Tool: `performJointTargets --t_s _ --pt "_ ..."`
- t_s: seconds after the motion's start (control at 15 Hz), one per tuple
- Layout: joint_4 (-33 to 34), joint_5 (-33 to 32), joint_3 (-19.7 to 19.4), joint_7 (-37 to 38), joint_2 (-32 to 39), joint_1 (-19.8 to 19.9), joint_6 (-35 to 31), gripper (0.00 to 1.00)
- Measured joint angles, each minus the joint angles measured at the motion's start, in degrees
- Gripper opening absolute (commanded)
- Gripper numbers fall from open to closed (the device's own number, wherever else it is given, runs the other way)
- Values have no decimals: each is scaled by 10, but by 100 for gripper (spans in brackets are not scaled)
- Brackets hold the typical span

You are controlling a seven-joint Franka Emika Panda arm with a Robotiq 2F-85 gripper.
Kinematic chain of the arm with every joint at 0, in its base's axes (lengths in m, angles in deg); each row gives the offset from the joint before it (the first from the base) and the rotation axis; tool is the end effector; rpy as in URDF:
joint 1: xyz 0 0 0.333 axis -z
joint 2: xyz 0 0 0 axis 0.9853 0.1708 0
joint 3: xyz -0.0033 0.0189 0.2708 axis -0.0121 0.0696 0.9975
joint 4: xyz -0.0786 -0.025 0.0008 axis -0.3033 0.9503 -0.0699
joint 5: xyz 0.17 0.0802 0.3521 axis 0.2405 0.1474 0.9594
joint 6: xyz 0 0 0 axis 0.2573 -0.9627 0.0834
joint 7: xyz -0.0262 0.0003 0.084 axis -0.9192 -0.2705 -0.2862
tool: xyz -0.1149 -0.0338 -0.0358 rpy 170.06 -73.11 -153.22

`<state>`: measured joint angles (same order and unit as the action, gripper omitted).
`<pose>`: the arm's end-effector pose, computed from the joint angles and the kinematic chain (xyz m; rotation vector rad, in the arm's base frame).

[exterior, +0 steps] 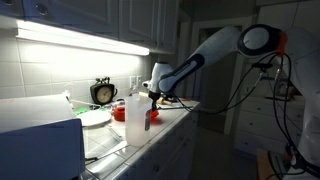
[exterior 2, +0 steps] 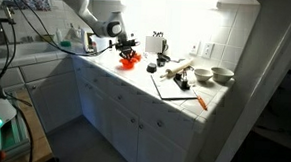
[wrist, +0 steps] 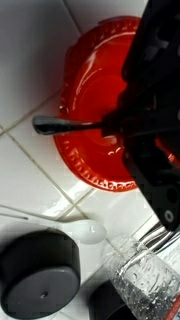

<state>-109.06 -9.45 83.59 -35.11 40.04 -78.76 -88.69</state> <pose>0.6994 -0.0007 0.2237 2.6040 1.2695 0.3235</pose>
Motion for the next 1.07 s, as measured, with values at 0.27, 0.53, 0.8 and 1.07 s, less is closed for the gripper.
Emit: performJointTargets --t_s 0.27,0.53,0.8,1.07 --pt "4 -13 -2 0 7 -3 7 2" --pt "15 -13 -1 0 13 -3 27 2" --pt "28 -13 1 4 15 -3 53 2" --pt "39 -8 7 15 17 -1 66 2"
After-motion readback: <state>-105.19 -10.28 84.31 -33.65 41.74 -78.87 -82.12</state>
